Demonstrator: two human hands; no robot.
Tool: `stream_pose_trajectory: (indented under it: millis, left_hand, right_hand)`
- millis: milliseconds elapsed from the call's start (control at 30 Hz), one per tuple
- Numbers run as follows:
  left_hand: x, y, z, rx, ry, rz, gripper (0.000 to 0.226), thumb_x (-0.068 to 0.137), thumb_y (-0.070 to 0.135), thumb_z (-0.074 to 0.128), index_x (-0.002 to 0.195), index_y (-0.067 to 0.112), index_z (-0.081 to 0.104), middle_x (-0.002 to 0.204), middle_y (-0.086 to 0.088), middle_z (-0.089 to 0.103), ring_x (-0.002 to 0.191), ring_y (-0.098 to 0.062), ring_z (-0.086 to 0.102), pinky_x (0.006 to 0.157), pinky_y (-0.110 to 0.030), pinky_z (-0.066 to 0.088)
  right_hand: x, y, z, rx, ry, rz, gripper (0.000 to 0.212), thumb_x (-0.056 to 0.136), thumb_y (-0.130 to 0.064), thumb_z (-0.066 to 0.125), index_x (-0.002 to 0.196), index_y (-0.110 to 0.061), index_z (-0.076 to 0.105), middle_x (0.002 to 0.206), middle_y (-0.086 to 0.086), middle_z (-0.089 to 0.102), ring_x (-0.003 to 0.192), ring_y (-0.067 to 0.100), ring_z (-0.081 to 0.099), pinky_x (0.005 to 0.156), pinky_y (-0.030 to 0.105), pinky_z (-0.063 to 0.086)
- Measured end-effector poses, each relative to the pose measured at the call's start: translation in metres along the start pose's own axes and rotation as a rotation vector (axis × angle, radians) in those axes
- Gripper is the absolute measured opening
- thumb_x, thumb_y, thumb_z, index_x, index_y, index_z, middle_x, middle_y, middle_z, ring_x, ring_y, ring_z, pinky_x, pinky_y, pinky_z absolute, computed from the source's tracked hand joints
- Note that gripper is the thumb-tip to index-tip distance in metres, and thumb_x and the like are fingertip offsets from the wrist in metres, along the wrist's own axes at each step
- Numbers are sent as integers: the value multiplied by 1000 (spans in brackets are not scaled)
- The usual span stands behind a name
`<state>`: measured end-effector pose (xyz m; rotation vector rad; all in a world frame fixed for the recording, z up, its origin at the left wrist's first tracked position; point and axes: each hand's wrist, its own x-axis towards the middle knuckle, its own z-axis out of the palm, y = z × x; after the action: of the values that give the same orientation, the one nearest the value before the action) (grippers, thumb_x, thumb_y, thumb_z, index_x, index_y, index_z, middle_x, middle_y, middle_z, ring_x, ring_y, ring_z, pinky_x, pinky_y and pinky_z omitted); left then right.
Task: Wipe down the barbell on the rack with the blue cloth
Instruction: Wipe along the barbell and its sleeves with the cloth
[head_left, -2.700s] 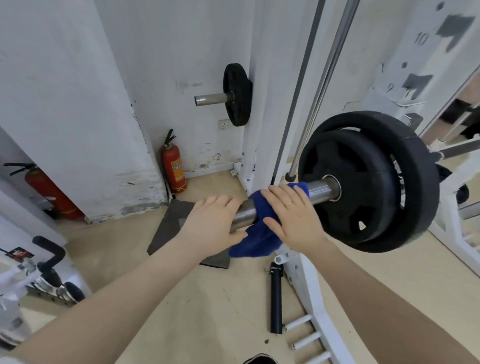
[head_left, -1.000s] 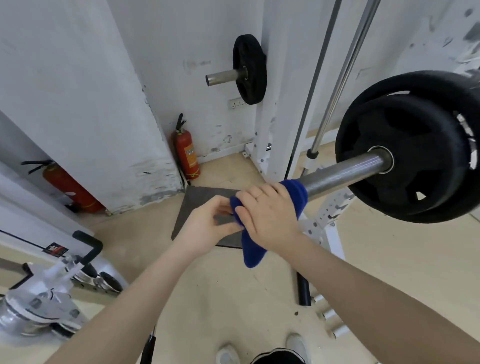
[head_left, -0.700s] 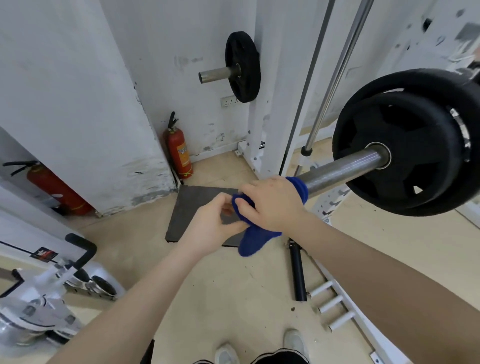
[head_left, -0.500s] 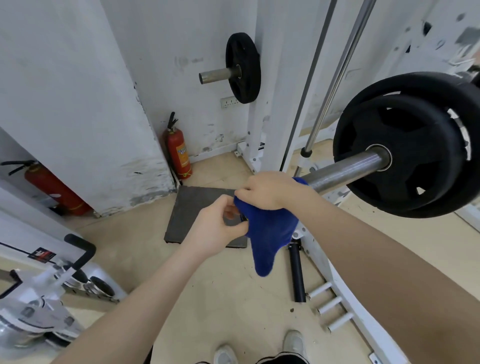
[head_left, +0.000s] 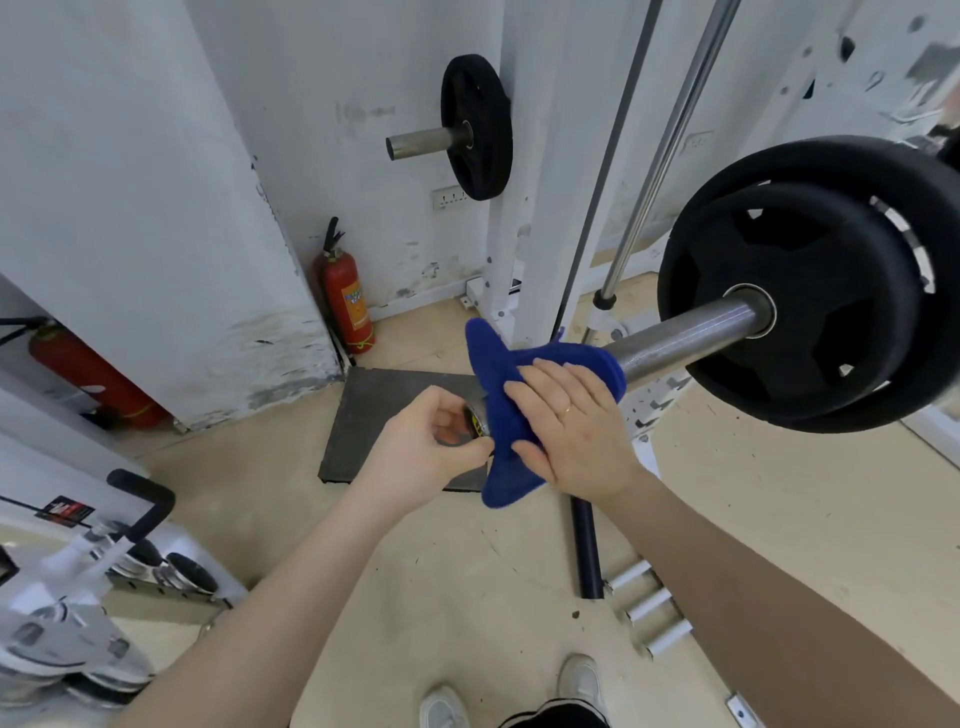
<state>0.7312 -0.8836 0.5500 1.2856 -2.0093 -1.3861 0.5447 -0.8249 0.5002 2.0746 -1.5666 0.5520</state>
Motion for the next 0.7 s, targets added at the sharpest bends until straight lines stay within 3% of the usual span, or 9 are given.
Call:
stream_pose_trajectory:
  millis: [100, 300, 400, 467, 533, 600, 700]
  left_hand:
    - [1, 1, 2, -69, -19, -57, 27, 72, 20, 73, 88, 25, 52, 87, 9, 62, 82, -10, 58, 73, -25, 45]
    - [-1, 0, 3, -88, -10, -73, 25, 74, 17, 72, 86, 28, 53, 88, 9, 62, 81, -9, 58, 74, -25, 44]
    - [-2, 5, 6, -60, -14, -94, 30, 77, 17, 69, 99, 27, 53, 94, 7, 61, 86, -9, 57, 74, -23, 44]
    - [-1, 16, 9, 21, -26, -100, 48, 79, 16, 65, 122, 25, 45, 107, 5, 58, 97, -10, 54, 80, -25, 44]
    - [5, 28, 11, 213, 9, -18, 59, 81, 19, 62, 135, 22, 38, 125, 3, 53, 119, -14, 47, 95, -30, 42]
    - [13, 41, 16, 354, 35, 99, 56, 81, 26, 62, 134, 22, 42, 134, 2, 49, 129, -19, 39, 105, -33, 36]
    - [22, 56, 29, 419, -6, 193, 42, 81, 33, 62, 122, 26, 54, 118, 1, 55, 116, -18, 48, 98, -30, 40]
  right_hand:
    - [3, 23, -2, 24, -29, -31, 48, 97, -46, 24, 120, -11, 48, 114, 12, 66, 111, 26, 51, 96, 41, 36]
    - [7, 70, -24, 47, -100, 351, 39, 84, -32, 36, 92, -7, 65, 85, 9, 67, 80, 31, 62, 84, 39, 42]
    - [19, 50, -25, 51, -32, 524, 35, 85, -25, 36, 83, -8, 66, 78, 6, 66, 77, 30, 61, 85, 39, 42]
    - [17, 27, -23, 84, -32, 503, 35, 85, -30, 39, 89, -8, 66, 87, 6, 67, 86, 29, 60, 92, 41, 37]
    - [12, 10, -23, 114, -80, 407, 41, 84, -38, 43, 101, -8, 65, 102, 8, 65, 99, 28, 56, 100, 44, 33]
    - [7, 15, -24, 116, -120, 310, 46, 86, -42, 44, 107, -8, 64, 108, 8, 64, 104, 28, 57, 102, 43, 33]
    - [5, 43, -24, 58, -144, 155, 49, 95, -45, 34, 106, -10, 67, 103, 5, 67, 96, 27, 62, 97, 38, 37]
